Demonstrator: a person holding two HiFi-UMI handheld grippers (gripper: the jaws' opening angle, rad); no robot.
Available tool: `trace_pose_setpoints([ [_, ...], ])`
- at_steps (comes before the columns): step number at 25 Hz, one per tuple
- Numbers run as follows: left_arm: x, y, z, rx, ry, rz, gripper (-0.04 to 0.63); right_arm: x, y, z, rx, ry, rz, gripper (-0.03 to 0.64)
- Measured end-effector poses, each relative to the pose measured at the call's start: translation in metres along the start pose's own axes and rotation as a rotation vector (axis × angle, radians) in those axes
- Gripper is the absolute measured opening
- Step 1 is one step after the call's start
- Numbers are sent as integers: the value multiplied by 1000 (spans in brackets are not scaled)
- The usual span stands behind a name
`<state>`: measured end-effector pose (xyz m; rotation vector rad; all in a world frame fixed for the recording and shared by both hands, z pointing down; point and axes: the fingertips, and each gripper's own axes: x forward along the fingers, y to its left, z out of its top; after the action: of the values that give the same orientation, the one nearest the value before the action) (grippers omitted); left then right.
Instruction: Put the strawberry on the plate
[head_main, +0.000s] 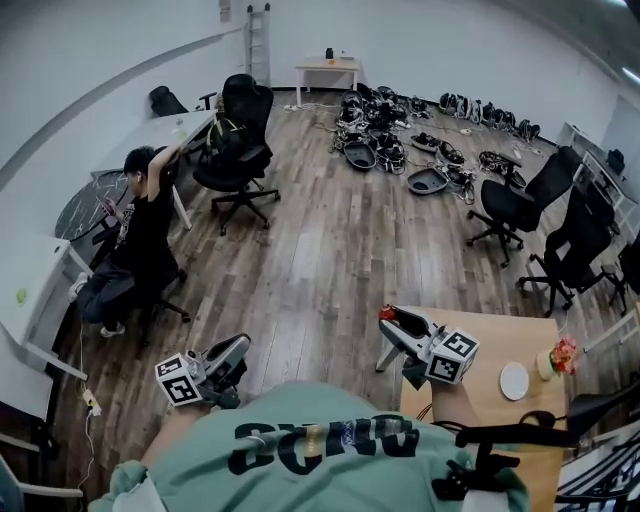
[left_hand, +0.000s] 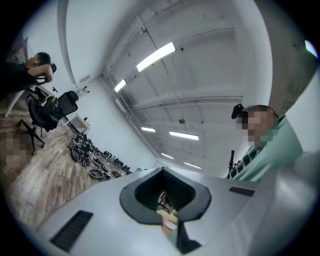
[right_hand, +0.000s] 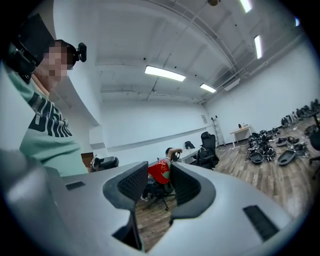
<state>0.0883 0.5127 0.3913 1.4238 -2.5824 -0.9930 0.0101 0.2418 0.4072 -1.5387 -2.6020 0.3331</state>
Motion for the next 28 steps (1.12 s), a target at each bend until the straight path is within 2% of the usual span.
trace_pose_setpoints([
  [3,40,12,-7,-4,61,-17,-8,-20,-23,-6,20,-19,-25,149],
  [5,68,23,-11,-13,93,-43,-8,-40,-46,-11,56,-26,-78,149],
  [8,111,36,-21,-44,145,-108,-8,-73,-75,-17,111,-48,-183,149],
  [15,185,82,-36,-132,234,-266,-8,-95,-111,-13,106,-50,-366,149],
  [21,225,159,-6,-155,262,-376,-8,-44,-153,6,75,-33,-485,149],
  [25,243,227,35,-151,261,-421,-9,33,-193,24,25,-1,-484,149],
  [28,248,279,68,-139,261,-413,-8,87,-226,46,-20,19,-476,149],
])
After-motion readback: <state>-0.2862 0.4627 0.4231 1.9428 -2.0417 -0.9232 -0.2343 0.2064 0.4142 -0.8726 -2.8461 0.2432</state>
